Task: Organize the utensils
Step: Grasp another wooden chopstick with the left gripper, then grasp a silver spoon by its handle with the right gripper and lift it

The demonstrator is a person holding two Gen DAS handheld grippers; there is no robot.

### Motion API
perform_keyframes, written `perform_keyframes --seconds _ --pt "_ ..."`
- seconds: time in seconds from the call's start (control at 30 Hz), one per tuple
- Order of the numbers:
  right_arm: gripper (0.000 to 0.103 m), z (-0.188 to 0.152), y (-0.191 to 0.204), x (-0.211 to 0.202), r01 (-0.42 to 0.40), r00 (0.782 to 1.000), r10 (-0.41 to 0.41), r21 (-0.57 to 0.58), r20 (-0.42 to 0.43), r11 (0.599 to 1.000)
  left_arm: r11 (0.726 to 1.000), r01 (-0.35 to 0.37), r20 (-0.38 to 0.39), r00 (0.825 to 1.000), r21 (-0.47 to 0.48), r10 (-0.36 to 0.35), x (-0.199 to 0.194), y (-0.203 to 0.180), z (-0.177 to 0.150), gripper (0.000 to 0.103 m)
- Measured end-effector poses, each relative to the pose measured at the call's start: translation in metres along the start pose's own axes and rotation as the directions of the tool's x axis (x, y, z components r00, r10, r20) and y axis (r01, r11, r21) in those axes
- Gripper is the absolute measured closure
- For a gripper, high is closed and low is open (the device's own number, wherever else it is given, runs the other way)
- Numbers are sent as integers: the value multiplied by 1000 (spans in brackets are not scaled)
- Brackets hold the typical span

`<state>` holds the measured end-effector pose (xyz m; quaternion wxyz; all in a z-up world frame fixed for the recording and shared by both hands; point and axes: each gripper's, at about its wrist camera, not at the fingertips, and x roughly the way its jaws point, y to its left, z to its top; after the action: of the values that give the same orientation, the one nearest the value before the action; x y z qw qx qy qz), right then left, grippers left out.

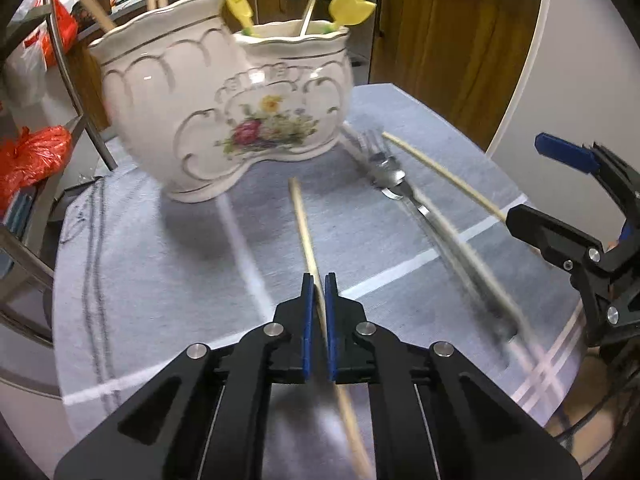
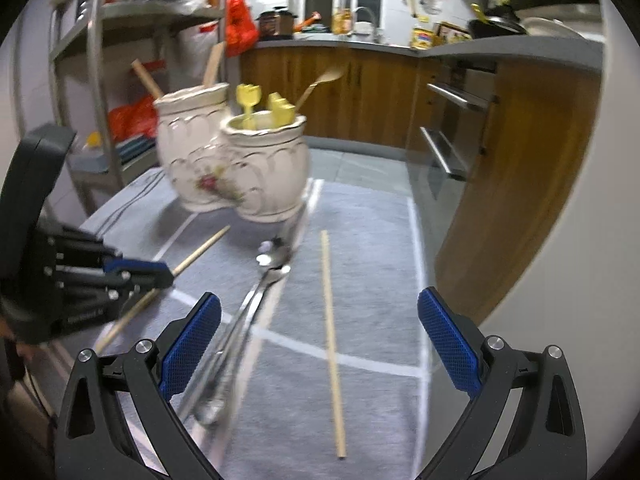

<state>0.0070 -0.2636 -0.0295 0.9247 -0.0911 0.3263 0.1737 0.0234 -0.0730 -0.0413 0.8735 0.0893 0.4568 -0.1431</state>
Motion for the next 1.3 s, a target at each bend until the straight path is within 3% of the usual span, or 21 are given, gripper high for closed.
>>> perform_keyframes --seconds 0.1,0.2,0.27,0.57,0.8,1.03,1.3 --pt "7 1 9 5 -20 1000 20 -13 -20 1000 999 -32 7 999 31 32 -7 10 -8 99" --pt "10 0 21 10 -45 998 44 -24 -46 999 1000 -21 19 1000 22 21 -8 22 -15 99" --pt "25 0 28 13 -59 997 57 -26 -57 998 1000 -7 34 999 17 7 -10 26 -21 99" --pt "73 -2 43 33 -81 987 81 0 -137 997 998 57 84 995 0 -57 -13 34 -31 97" --pt "80 1 40 34 -86 987 91 41 -134 995 991 135 109 985 -9 -133 -19 40 -39 83" --pt "80 2 47 41 -86 980 90 28 -176 996 986 167 111 980 -13 -164 -22 45 -41 82" --pt "80 9 45 55 -29 981 38 51 -189 998 985 171 103 980 -11 -169 -20 46 -38 82"
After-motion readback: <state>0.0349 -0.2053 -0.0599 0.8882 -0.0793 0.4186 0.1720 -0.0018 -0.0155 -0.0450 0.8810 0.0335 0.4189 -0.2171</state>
